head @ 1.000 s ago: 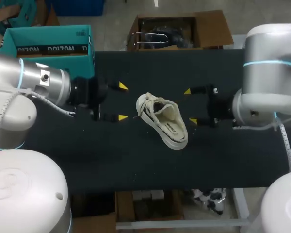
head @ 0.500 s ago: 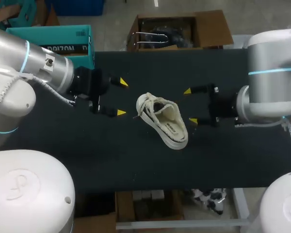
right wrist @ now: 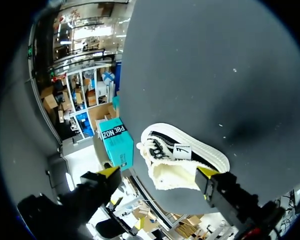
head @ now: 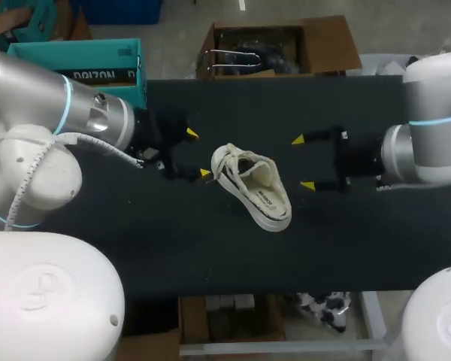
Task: Open the shoe tongue, take the insole out of the shoe, put the insole back into the shoe, and pack the shoe into the shoebox
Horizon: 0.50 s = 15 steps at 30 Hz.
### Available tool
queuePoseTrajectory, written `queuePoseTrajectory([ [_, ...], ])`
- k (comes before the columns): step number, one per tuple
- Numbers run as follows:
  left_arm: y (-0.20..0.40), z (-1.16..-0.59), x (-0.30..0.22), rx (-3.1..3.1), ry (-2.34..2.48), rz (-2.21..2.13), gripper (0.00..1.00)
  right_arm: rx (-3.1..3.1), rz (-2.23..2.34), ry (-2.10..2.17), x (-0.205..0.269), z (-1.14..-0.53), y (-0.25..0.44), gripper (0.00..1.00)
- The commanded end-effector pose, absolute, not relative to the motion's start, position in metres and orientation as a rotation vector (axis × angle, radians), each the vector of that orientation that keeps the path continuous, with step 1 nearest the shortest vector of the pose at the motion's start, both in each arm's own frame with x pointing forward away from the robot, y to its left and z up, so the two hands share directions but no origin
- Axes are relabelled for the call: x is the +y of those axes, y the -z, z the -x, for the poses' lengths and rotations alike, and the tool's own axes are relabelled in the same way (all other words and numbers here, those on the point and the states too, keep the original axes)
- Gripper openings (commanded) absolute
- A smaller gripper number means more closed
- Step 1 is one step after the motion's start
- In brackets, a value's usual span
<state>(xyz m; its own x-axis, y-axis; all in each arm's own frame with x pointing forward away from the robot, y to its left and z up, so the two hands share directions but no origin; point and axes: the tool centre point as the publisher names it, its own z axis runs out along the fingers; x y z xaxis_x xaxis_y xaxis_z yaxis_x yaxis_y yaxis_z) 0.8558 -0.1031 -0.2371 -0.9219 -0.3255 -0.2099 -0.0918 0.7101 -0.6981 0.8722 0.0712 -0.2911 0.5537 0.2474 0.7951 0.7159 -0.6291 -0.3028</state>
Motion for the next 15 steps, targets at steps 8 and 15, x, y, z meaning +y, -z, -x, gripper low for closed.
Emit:
queuePoseTrajectory([
  [8,0.242,-0.853,-0.113,2.639,0.736,0.525,1.00,-0.914,1.947,0.725,0.043,-0.872,0.275,1.00],
  [15,0.242,-0.853,-0.113,2.639,0.736,0.525,1.00,-0.914,1.947,0.725,0.043,-0.872,0.275,1.00],
])
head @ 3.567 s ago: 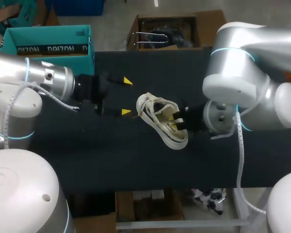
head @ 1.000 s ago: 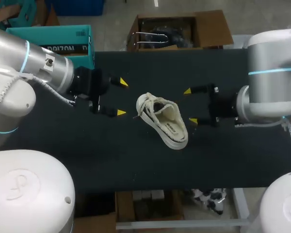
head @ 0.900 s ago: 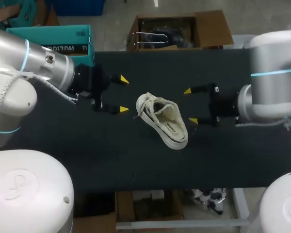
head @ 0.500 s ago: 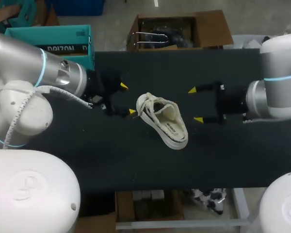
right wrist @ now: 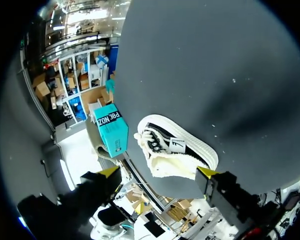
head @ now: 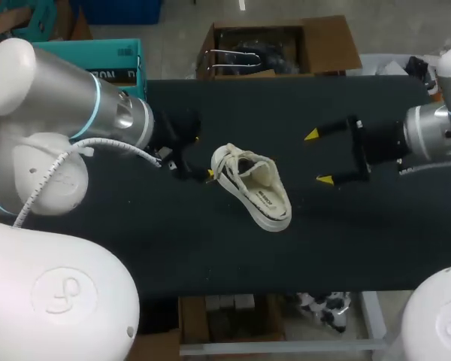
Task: Open the shoe tongue, take the insole out of the shoe, put the insole back into the shoe, and pack the shoe into the shoebox
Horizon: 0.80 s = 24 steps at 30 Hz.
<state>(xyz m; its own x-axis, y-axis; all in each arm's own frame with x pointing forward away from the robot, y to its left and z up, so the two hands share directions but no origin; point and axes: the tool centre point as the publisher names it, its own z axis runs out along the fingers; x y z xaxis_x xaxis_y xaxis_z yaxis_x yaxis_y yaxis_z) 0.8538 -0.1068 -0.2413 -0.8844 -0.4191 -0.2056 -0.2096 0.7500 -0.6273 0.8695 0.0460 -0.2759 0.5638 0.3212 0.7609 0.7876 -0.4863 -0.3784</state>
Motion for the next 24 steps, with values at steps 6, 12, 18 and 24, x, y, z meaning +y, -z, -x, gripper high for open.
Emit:
queuePoseTrajectory([
  [6,0.244,-0.852,-0.118,2.648,0.738,0.561,1.00,-0.914,1.947,0.725,0.043,-0.872,0.275,1.00],
  [12,0.258,-0.859,-0.136,2.676,0.586,1.048,1.00,-1.077,1.928,0.816,0.021,-0.867,0.263,1.00],
  [18,0.273,-0.857,-0.146,2.662,0.363,1.395,1.00,-1.268,1.929,0.848,0.009,-0.864,0.252,1.00],
  [24,0.274,-0.856,-0.147,2.672,0.346,1.410,1.00,-1.347,1.967,0.802,0.006,-0.862,0.243,1.00],
])
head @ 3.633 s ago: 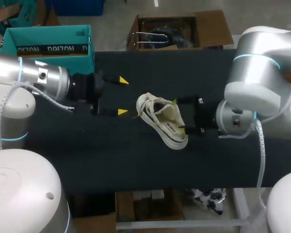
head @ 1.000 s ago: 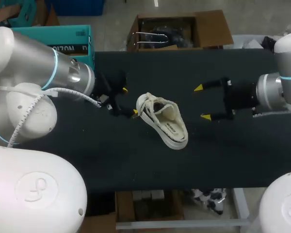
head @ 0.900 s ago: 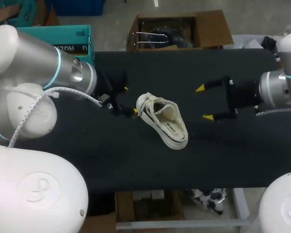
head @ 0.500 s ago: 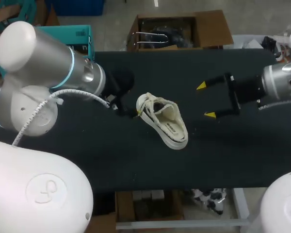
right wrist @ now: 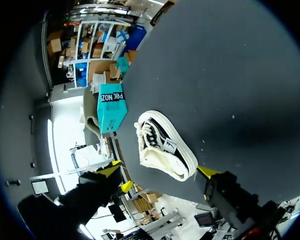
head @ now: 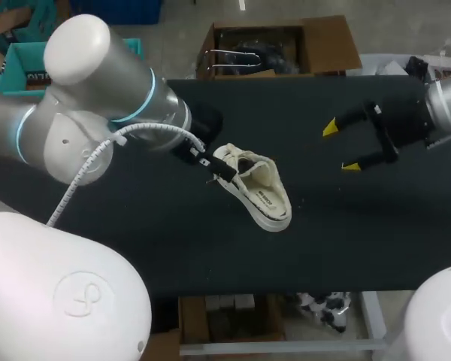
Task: Open the shoe tongue, take the insole out of the shoe, put the insole back into the shoe, and pack the shoe into the shoebox
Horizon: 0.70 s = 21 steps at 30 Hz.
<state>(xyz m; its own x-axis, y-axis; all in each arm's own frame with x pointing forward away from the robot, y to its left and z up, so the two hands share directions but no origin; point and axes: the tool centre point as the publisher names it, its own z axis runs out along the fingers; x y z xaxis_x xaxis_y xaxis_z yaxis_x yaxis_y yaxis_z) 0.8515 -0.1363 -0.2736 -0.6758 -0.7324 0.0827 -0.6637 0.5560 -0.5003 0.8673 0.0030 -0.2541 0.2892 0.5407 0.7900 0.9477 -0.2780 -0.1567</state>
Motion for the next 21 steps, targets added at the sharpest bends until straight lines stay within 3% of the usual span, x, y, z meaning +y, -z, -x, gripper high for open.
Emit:
queuePoseTrajectory([
  [1,0.274,-0.856,-0.147,2.672,0.346,1.410,1.00,-1.347,1.967,0.802,0.006,-0.862,0.243,1.00],
  [8,0.274,-0.856,-0.147,2.672,0.346,1.410,1.00,-1.347,1.967,0.802,0.006,-0.862,0.243,1.00],
  [21,0.314,-0.847,-0.175,2.252,-0.082,2.143,1.00,-1.789,1.811,0.837,-0.005,-0.865,0.228,1.00],
])
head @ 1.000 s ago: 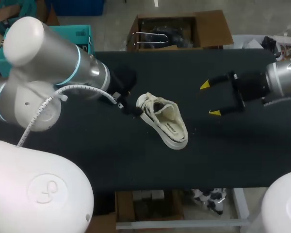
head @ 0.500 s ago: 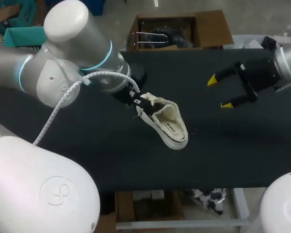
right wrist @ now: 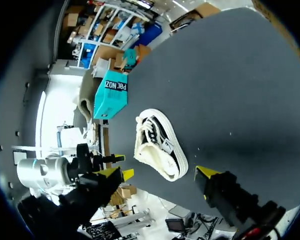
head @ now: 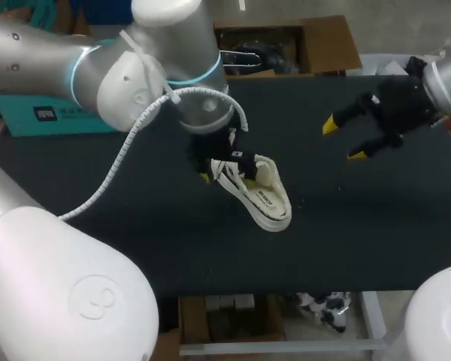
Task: Open the shoe tongue, take the insole out of the shoe, put the insole back into the shoe, and pack the shoe into the shoebox
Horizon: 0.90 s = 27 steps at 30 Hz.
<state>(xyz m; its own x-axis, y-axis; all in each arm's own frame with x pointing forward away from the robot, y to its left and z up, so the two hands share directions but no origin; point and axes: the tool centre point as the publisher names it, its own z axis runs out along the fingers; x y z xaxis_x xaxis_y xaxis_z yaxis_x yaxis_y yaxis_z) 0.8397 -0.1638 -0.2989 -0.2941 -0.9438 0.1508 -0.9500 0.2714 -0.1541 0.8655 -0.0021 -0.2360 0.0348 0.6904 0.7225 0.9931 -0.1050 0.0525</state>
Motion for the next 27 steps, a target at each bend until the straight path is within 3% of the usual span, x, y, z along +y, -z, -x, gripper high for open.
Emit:
queuePoseTrajectory([
  [1,0.316,-0.846,-0.175,-2.259,0.105,-2.214,1.00,-1.830,1.788,0.835,-0.006,-0.864,0.227,1.00],
  [18,0.337,-0.848,-0.185,-1.861,0.066,-2.492,1.00,-2.328,1.366,0.719,-0.009,-0.855,0.222,1.00],
  [21,0.340,-0.849,-0.188,-1.859,0.053,-2.506,0.94,-2.328,1.366,0.719,-0.009,-0.855,0.222,1.00],
  [24,0.342,-0.851,-0.190,-1.844,0.036,-2.526,0.76,-2.328,1.366,0.719,-0.009,-0.855,0.222,1.00],
  [25,0.342,-0.853,-0.190,-1.838,0.032,-2.544,0.53,-2.328,1.366,0.719,-0.009,-0.855,0.222,1.00],
  [27,0.344,-0.855,-0.191,-1.817,0.028,-2.571,0.30,-2.328,1.366,0.719,-0.009,-0.855,0.222,1.00],
])
